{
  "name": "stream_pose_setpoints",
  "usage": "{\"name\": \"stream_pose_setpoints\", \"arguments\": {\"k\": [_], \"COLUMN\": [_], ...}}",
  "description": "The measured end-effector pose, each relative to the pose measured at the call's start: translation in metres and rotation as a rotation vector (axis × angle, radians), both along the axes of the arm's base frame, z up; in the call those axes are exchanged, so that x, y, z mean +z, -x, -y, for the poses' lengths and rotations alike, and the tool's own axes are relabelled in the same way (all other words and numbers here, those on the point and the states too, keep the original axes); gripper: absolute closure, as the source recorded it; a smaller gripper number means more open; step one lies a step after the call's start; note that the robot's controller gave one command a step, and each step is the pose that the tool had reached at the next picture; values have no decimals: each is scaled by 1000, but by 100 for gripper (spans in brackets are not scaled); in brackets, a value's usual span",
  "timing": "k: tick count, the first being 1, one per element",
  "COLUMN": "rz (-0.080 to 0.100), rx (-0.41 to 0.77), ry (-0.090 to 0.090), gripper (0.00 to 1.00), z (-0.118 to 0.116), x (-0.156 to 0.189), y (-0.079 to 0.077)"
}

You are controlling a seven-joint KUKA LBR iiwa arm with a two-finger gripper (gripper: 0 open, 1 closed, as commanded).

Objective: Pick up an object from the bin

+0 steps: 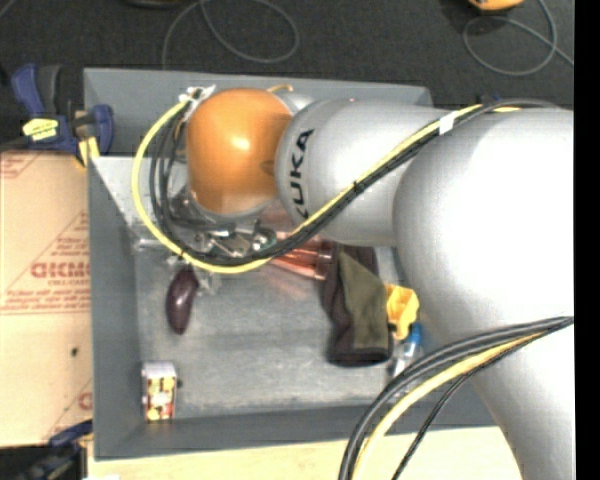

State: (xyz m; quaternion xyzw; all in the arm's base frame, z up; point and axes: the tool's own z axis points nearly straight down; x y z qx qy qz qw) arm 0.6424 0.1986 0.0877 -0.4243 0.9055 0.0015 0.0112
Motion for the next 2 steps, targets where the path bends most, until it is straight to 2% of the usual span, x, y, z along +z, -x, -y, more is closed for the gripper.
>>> {"name": "stream_pose_setpoints", "arguments": {"k": [2], "rz": [0], "rx": [-2], "ry": [0], "gripper": [100], "z": [0], "x": [17], "y": [0]}}
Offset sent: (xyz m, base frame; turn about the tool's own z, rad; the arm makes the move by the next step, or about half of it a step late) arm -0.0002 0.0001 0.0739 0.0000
